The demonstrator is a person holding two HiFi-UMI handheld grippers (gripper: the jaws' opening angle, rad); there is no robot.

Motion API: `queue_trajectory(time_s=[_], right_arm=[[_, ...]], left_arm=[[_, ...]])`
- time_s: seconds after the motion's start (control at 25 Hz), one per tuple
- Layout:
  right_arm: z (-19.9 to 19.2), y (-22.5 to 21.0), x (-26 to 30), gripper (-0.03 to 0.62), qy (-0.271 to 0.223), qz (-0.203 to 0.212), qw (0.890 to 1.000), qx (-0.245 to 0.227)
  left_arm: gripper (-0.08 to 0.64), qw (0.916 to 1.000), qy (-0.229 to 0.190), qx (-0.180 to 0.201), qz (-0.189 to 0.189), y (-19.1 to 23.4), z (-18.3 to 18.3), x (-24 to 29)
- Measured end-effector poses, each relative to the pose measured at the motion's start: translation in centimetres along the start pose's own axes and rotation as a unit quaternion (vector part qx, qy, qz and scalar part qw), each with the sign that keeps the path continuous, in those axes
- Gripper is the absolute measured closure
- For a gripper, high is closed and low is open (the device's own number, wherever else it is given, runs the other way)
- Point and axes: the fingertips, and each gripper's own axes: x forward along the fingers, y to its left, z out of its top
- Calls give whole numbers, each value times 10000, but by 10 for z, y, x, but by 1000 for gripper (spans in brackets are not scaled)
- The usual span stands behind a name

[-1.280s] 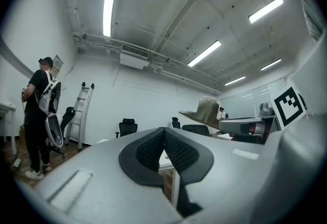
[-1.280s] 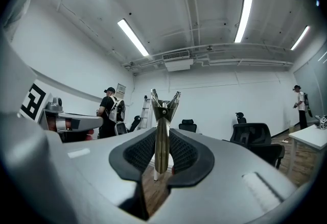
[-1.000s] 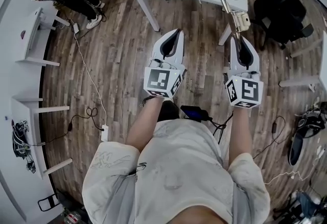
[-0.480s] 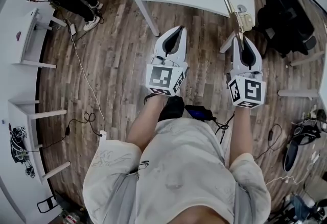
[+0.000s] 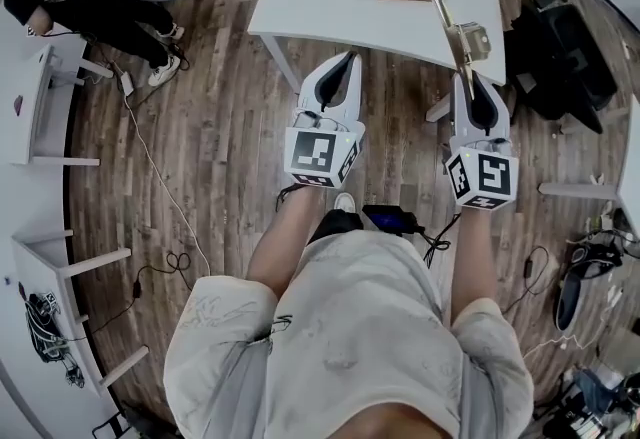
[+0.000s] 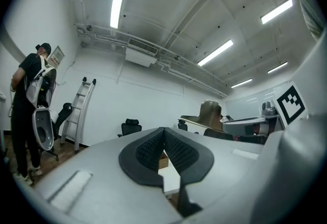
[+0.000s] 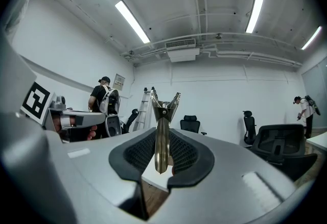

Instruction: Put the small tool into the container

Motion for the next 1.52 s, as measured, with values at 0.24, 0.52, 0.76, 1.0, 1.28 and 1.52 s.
queue_trajectory(time_s=[0.24, 0.52, 0.76, 1.0, 1.28, 1.52], right_arm=[[12, 28, 117, 514, 16, -178, 9998, -91], [-15, -2, 195, 514, 49, -164, 9997, -200], [-42, -66, 268, 514, 85, -13, 9997, -239], [-57, -228, 393, 514, 182, 233, 9993, -215], [-98, -513, 540, 514, 372, 609, 9973, -185], [-160, -660, 618, 514, 505, 957, 9939, -227]], left_arm=[[561, 9999, -38, -32, -157, 111, 8, 63], [561, 9997, -50, -116, -219, 147, -25, 138], [561, 9997, -55, -53, -212, 149, -52, 235], [561, 9999, 38, 4, -138, 122, -77, 437], [560, 9998, 204, 85, 27, 28, -132, 743], [560, 9993, 311, 94, 181, -19, -196, 897]])
